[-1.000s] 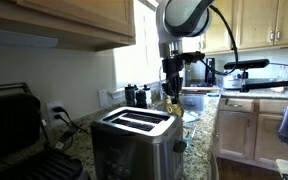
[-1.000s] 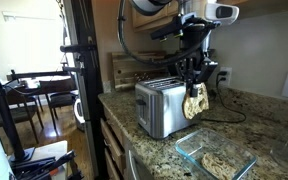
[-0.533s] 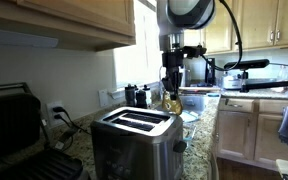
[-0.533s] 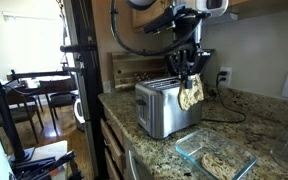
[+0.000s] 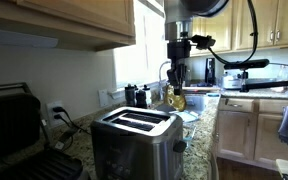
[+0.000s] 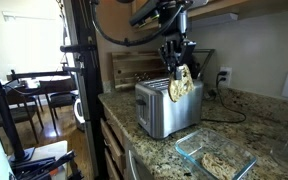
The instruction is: Put the bread in the toaster
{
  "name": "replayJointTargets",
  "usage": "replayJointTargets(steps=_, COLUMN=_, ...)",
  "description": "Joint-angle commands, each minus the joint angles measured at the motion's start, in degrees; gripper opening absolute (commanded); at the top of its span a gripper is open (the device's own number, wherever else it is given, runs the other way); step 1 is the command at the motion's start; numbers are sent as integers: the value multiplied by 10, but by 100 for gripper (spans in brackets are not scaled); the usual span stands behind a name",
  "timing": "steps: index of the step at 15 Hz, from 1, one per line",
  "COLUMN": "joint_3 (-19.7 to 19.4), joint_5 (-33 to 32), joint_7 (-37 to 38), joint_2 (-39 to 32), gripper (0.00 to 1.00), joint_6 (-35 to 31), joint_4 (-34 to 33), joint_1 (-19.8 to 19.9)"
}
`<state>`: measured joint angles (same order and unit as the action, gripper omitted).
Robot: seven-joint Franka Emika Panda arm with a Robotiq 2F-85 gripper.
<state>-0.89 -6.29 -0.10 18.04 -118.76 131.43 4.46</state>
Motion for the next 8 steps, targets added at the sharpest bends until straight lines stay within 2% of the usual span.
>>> replayJointTargets(steps=1, joint_3=15, joint_5=-10, joint_7=21, joint_2=83, gripper=6, joint_6=1, joint_4=60, joint_1=-14)
replayJointTargets(steps=8, joint_3=67, joint_5=-2, joint_7=51, joint_2=194, gripper=6, joint_6=33, joint_4=113, joint_1=-48)
